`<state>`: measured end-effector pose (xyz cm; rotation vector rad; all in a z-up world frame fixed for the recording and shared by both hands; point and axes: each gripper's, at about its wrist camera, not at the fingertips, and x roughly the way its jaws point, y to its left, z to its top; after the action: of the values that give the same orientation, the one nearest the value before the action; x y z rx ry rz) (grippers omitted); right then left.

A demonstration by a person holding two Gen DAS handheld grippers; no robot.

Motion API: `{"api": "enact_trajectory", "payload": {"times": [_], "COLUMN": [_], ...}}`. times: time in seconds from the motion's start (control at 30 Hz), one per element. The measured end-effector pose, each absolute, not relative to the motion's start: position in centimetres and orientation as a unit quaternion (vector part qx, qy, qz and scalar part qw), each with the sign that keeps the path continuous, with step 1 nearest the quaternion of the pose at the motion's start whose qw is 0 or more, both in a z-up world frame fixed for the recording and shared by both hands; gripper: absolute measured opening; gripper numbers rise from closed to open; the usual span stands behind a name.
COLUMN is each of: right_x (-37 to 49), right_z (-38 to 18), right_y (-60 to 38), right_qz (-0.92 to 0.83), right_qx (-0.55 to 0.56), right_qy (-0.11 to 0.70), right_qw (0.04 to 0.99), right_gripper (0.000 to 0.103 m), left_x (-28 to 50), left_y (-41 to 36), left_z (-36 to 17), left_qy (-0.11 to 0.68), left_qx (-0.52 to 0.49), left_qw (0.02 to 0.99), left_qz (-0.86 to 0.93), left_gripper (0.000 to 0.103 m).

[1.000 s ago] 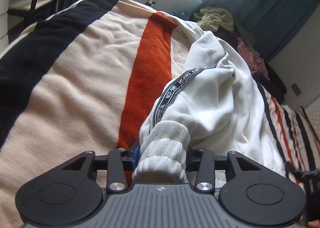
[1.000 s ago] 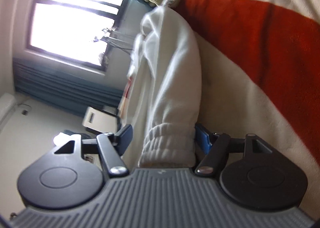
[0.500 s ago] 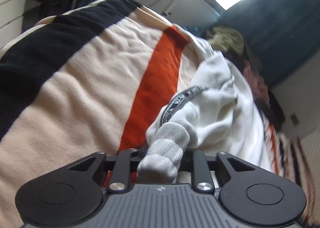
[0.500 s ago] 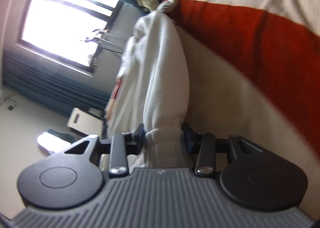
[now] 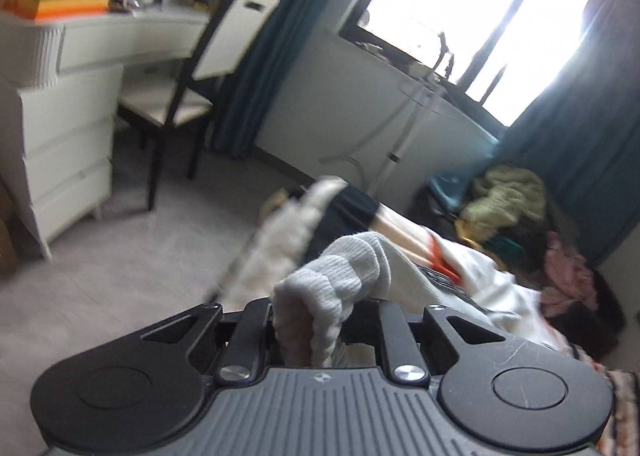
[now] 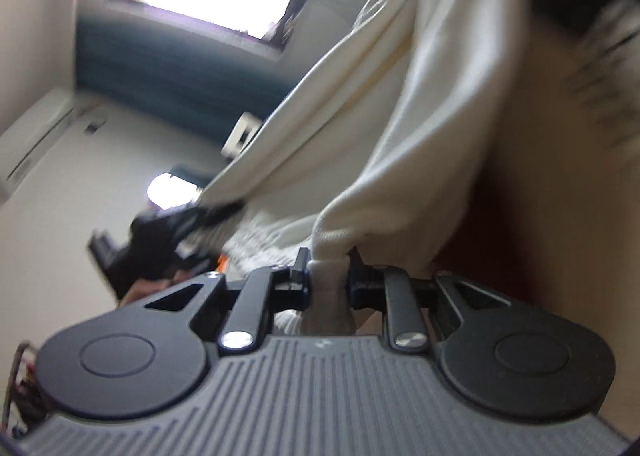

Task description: Fold clothes

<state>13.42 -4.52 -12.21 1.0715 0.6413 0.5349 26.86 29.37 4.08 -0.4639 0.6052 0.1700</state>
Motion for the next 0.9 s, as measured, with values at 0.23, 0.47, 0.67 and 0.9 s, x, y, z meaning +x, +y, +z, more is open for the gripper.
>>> {"api": "enact_trajectory", "payload": {"times": [0.23,0.47,0.67,0.9], "right_x": [21.3,23.2,22.4,16.2], "right_z": [-16.2,-16.3,-14.3,-9.1], "right_y": [5.3,7.2,6.4,4.6], "right_qz": [0.303,0.330,0.368,0.364], "right_qx": [0.489,0.456,0.441,0.371], "right_qy": [0.340,0.354,0.356,0.345], "right_qw": [0.744,0.747,0.737,0.782], "right_gripper": [0.020,0.026,0.086,0.095], "left_x": [35.7,39.4,37.4,29.8], "left_y": [33.7,34.7,33.9,30.8], "left_z": [-2.7,-6.8,-4.9,0.3], "left_qy": [0.337,0.358,0.361,0.320], "left_qx": [-0.205,-0.188,-0.190,-0.174], "left_qw": [0.911,0.907,0.907,0.923], "left_qz": [0.118,0.121,0.110,0.125], "left_gripper": [0.016,0.017,0.046,0.081]}}
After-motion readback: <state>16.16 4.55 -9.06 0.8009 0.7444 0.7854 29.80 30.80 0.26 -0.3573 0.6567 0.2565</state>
